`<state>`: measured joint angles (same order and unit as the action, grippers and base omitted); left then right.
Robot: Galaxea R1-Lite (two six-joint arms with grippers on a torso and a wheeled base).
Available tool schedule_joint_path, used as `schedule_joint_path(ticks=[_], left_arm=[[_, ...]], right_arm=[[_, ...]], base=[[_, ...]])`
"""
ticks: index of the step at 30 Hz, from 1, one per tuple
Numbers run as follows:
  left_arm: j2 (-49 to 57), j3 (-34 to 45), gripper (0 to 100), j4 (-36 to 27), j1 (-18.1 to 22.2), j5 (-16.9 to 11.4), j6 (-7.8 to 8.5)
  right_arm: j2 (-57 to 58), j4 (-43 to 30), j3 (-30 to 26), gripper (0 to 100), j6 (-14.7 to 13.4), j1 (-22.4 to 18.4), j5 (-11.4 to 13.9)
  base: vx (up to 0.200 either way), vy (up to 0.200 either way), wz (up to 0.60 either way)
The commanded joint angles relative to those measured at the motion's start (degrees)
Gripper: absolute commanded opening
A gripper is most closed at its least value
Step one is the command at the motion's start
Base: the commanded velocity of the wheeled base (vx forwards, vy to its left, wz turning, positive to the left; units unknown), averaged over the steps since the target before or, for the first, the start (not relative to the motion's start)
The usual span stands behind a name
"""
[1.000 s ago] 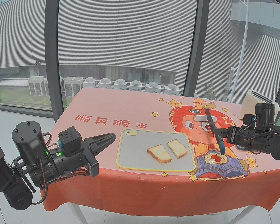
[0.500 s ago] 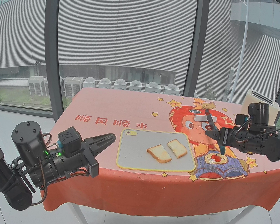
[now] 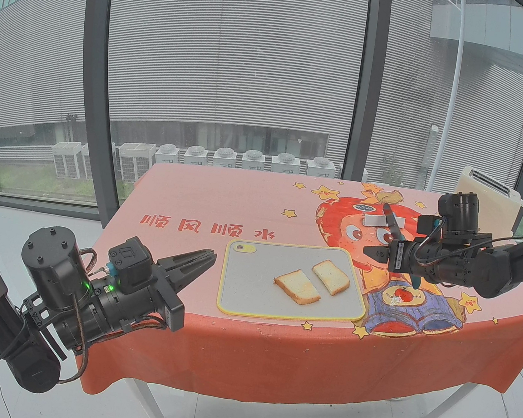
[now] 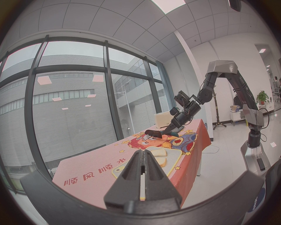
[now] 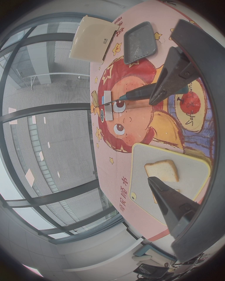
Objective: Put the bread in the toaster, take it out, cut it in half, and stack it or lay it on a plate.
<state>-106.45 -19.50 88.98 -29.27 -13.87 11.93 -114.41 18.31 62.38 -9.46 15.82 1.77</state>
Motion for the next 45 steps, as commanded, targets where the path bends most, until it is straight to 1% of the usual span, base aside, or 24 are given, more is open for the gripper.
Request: schedule_joint_path(ticks=[1,4,9,16,19,21,25,33,45], left_arm=[[-0.43,-0.01,0,1.02,0.0,-0.01,0.02],[-0.6,-0.01,0,1.02,0.0,-0.01,0.02],[-0.6,-0.01,0,1.02,0.0,-0.01,0.02],[-0.6,-0.09,0,1.02,-0.09,0.07,0.11],[-0.6,-0.01,0,1.02,-0.09,-0.01,0.11],[-0.6,-0.01,0,1.02,-0.09,0.07,0.11],[-0.6,-0.01,0,1.02,-0.09,0.07,0.11],[-0.6,-0.09,0,1.02,-0.09,0.07,0.11],[-0.51,-0.09,0,1.02,-0.17,-0.01,0.11]], right_arm=[[-3.1,-0.12,1.43,100,1.29,0.52,-0.36],[-3.98,-0.03,1.43,100,2.52,0.7,-0.63],[-5.3,-0.03,1.87,100,2.69,1.32,-2.82],[-6.0,-0.47,2.57,100,3.13,2.19,-3.09],[-6.53,-0.56,2.66,100,3.22,2.9,-4.4],[-6.88,-0.64,2.57,100,4.27,2.9,-4.84],[-8.11,-0.38,2.57,100,5.07,2.99,-5.02],[-8.99,-0.56,2.66,100,5.15,4.3,-5.55],[-9.34,-0.73,3.28,100,5.15,4.48,-6.51]], base=[[0.0,0.0,0.0],[0.0,0.0,0.0],[0.0,0.0,0.0],[0.0,0.0,0.0],[0.0,0.0,0.0],[0.0,0.0,0.0],[0.0,0.0,0.0],[0.0,0.0,0.0],[0.0,0.0,0.0]])
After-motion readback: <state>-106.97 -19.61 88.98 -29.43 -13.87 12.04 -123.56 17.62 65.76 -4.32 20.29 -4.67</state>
